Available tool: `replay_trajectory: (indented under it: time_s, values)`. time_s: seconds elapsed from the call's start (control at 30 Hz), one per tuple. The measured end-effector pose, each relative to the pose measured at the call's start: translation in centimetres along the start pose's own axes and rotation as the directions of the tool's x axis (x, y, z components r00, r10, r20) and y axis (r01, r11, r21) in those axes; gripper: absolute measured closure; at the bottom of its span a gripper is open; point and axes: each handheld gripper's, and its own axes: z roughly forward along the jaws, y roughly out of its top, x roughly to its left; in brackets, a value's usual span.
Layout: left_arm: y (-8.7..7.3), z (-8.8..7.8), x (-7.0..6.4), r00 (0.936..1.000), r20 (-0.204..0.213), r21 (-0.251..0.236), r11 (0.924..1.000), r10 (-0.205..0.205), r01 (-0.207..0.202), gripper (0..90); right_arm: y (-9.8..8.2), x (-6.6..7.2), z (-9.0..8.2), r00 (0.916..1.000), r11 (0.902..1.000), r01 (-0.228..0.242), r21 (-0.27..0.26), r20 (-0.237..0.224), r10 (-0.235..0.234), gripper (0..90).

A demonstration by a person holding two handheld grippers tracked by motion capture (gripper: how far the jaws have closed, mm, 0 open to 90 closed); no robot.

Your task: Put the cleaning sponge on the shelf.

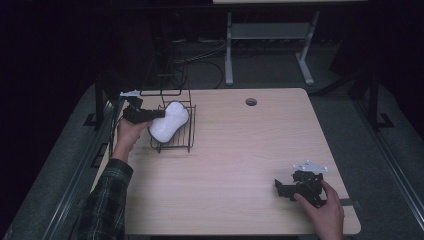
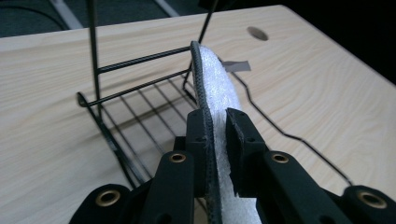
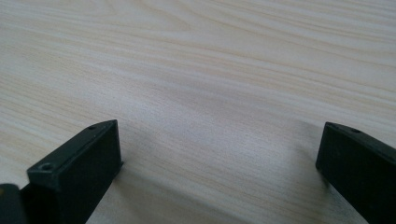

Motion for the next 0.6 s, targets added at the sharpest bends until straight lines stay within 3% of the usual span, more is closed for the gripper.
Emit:
replay_trajectory:
  time_s: [0.43,0.6]
  values:
    - [-0.14,0.24,0.17,0.9970,-0.069,0.038,0.9988,0.033,-0.031,75.2,0.00,0.01,0.00,1.0000,1.0000,-0.001,0.000,0.000,0.001,0.0]
    - [-0.27,0.56,0.09,0.9956,-0.086,0.050,0.9982,0.036,-0.032,68.8,0.00,0.02,0.00,1.0000,1.0000,-0.002,0.000,-0.001,0.002,0.0]
